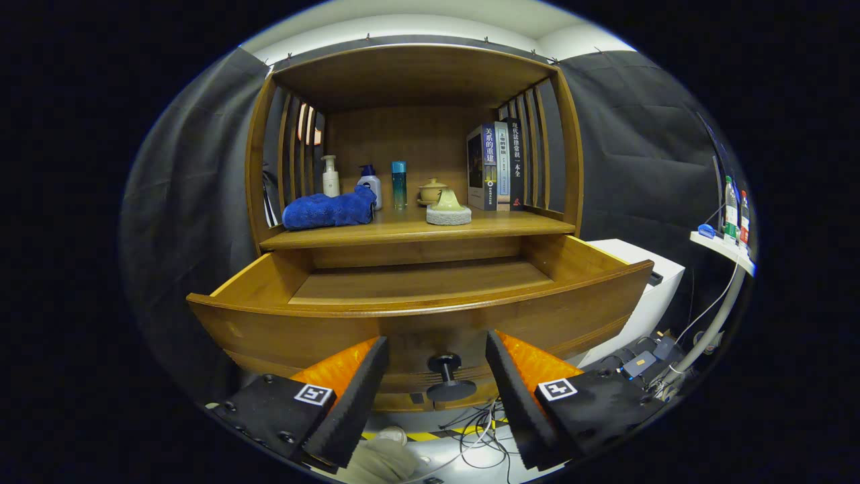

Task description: Pull open the drawer, take out the items inside it, and place them on the countertop above the cabinet.

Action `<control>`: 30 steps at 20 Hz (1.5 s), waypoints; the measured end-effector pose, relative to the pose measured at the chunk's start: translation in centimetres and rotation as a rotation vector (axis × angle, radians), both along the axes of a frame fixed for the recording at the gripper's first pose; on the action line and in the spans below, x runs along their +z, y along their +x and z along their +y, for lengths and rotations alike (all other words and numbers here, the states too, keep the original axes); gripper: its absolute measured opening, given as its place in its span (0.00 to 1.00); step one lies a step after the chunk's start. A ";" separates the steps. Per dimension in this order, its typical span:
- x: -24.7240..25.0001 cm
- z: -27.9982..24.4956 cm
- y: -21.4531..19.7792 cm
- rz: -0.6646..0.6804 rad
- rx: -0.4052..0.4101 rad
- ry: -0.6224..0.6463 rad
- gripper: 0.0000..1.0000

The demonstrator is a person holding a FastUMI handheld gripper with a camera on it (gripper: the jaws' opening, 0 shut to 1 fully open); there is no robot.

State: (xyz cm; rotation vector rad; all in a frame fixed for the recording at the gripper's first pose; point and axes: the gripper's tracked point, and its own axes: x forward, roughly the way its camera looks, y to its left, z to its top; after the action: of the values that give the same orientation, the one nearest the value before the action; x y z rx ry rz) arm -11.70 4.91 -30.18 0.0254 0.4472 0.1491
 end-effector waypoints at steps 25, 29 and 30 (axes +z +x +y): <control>-1.0 3.6 11.2 -0.009 0.029 -0.040 0.95; -1.2 4.0 13.1 -0.007 0.035 -0.052 0.95; -1.3 4.0 13.5 -0.008 0.037 -0.054 0.95</control>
State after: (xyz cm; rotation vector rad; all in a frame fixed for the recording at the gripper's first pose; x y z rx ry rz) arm 1.76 8.96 -31.47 -0.0363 0.4434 0.1733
